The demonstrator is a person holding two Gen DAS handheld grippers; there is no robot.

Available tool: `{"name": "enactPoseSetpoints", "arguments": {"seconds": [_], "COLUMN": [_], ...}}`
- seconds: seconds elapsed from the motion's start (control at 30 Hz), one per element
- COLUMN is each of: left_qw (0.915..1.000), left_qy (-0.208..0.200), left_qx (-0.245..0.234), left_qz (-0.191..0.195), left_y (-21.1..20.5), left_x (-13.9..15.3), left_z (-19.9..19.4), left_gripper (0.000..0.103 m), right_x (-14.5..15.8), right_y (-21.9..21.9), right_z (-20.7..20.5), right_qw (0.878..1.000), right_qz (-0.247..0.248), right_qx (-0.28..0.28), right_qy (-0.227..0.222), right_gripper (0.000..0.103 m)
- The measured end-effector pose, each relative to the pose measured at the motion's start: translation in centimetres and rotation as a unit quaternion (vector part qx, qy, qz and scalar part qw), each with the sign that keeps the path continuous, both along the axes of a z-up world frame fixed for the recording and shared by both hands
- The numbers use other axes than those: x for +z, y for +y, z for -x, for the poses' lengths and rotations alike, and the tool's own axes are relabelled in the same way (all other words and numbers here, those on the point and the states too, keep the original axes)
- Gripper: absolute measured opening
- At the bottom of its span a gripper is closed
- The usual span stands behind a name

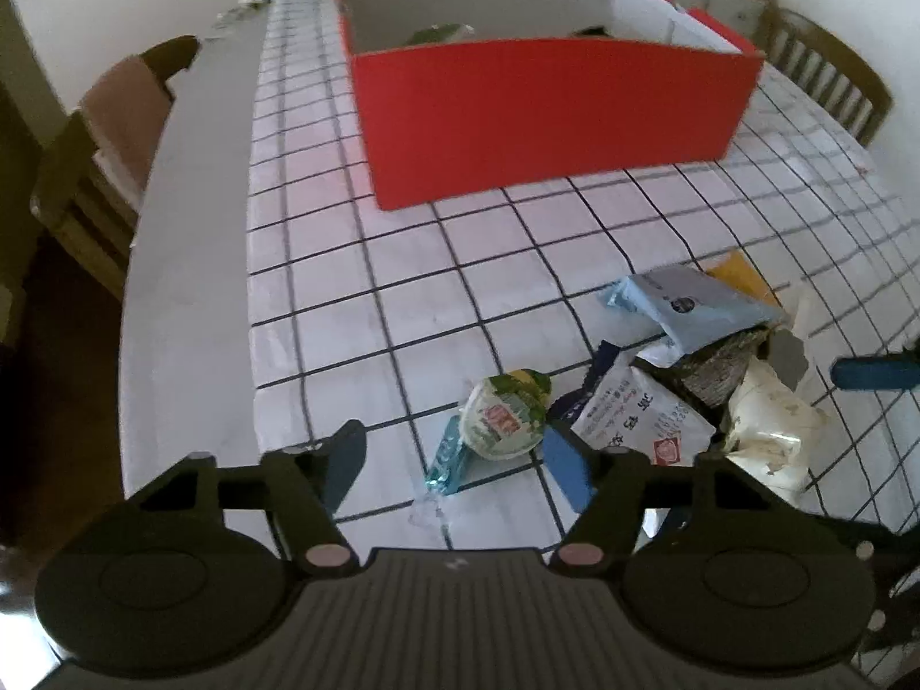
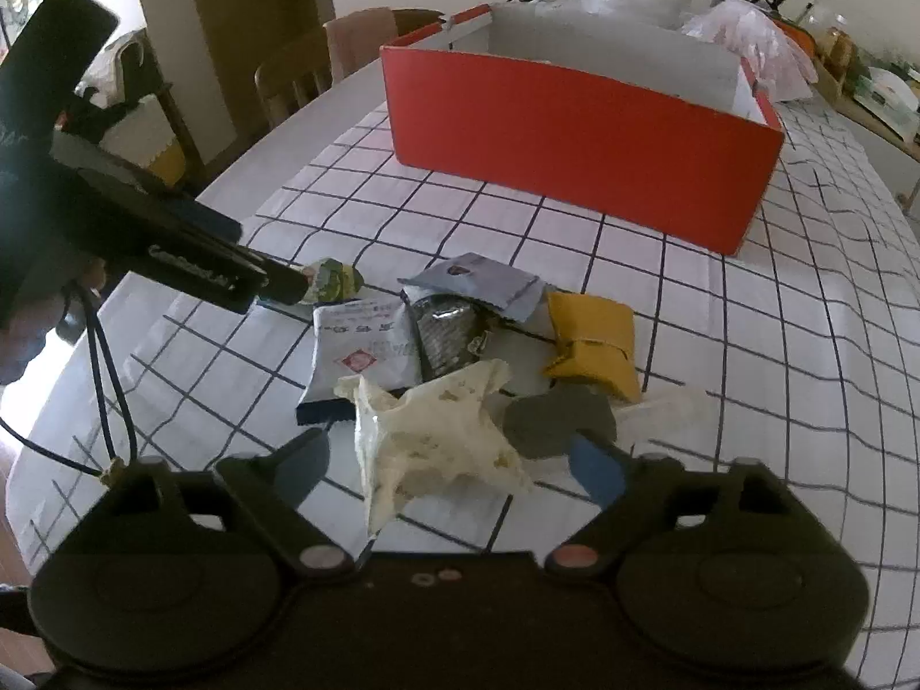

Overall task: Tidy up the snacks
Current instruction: 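Grasp the small round cup snack with the left gripper while the right grasps the crumpled white wrapper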

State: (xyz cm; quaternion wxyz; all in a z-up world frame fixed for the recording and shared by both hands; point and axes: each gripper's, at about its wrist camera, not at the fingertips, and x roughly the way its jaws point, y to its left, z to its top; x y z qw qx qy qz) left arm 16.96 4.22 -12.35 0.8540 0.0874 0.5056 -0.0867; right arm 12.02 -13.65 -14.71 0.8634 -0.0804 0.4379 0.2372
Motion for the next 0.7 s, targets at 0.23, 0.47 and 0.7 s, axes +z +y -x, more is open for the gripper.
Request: {"name": "enactPoseSetpoints", "arguments": {"seconds": [0.23, 0.47, 0.7], "left_qw": [0.9991, 0.9980, 0.9979], "left_qy": [0.018, 0.030, 0.033], "left_qx": [-0.039, -0.055, -0.055], "left_qz": [0.005, 0.004, 0.009], "left_y": [-0.9, -1.4, -1.5], "left_x": [-0.8, -1.2, -1.3], "left_z": [-1.3, -2.2, -2.4], "left_gripper": [0.048, 0.040, 0.027], "right_x": [-0.5, -1.0, -1.3], "right_y": [0.4, 0.6, 0.5], "right_z": [-0.8, -0.9, -0.8], "right_qw": [1.000, 0.999, 0.999], "right_qz": [0.002, 0.003, 0.008], "right_qx": [0.025, 0.046, 0.051], "right_qy": [0.004, 0.015, 0.011], "right_gripper": [0.082, 0.071, 0.061]}}
